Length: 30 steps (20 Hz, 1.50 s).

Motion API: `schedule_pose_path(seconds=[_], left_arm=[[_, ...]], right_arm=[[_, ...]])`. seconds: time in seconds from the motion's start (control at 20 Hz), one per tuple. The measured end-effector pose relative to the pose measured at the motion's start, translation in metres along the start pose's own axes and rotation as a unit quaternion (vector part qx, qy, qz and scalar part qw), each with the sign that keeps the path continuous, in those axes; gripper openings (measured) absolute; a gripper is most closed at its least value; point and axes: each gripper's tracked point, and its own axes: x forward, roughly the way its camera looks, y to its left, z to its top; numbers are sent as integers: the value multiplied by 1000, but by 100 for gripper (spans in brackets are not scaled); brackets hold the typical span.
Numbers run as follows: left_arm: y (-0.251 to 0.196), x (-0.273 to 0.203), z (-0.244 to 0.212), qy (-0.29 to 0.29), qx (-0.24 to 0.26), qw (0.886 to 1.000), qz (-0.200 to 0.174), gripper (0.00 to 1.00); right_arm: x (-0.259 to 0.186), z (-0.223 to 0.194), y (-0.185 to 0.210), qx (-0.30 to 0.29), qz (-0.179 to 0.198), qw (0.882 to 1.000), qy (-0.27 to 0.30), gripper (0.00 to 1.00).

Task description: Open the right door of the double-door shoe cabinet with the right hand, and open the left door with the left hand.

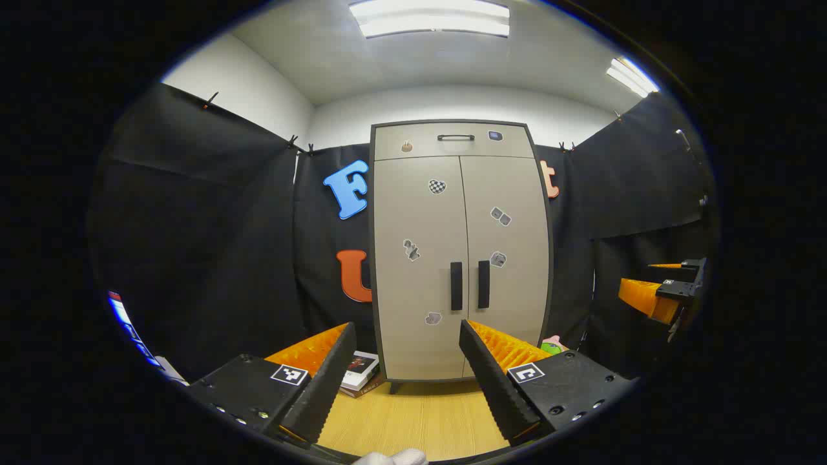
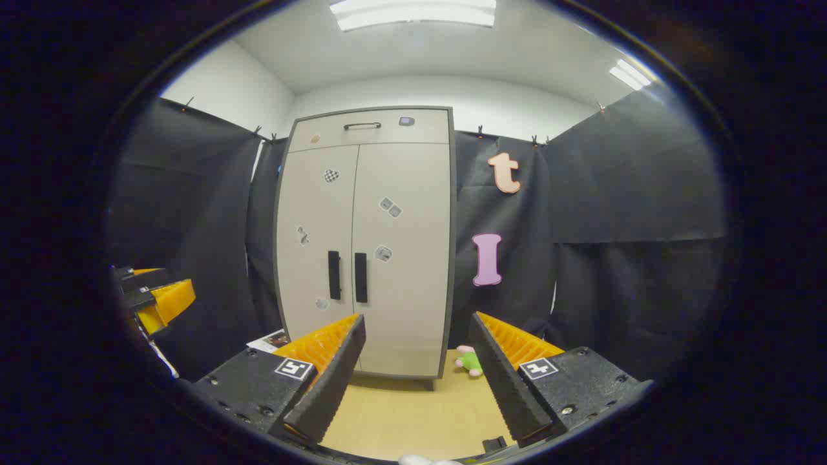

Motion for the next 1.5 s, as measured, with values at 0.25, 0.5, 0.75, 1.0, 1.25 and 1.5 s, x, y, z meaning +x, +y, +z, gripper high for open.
schedule_pose_path(seconds=[0.25, 0.5, 0.75, 1.0, 1.25, 1.5], left_arm=[[0, -1, 0, 1, 1, 1000, -2, 96], [2, -2, 0, 0, 0, 1000, -2, 96], [5, -6, 0, -1, 1, 1000, 0, 96], [13, -16, -5, 4, 3, 1000, 7, 96], [26, -20, -12, 15, 5, 1000, 24, 96], [47, -18, -25, 28, 9, 998, 59, 96]], right_arm=[[-1, 1, 1, -1, 1, 1000, -1, 100], [-2, 1, 1, -3, 2, 1000, 0, 100], [-1, 0, 2, -5, 1, 1000, -1, 100], [3, -5, 2, -7, -7, 1000, 5, 100], [52, -9, 21, -7, -5, 1000, 6, 100], [120, -6, 56, 1, 15, 1000, -4, 99]])
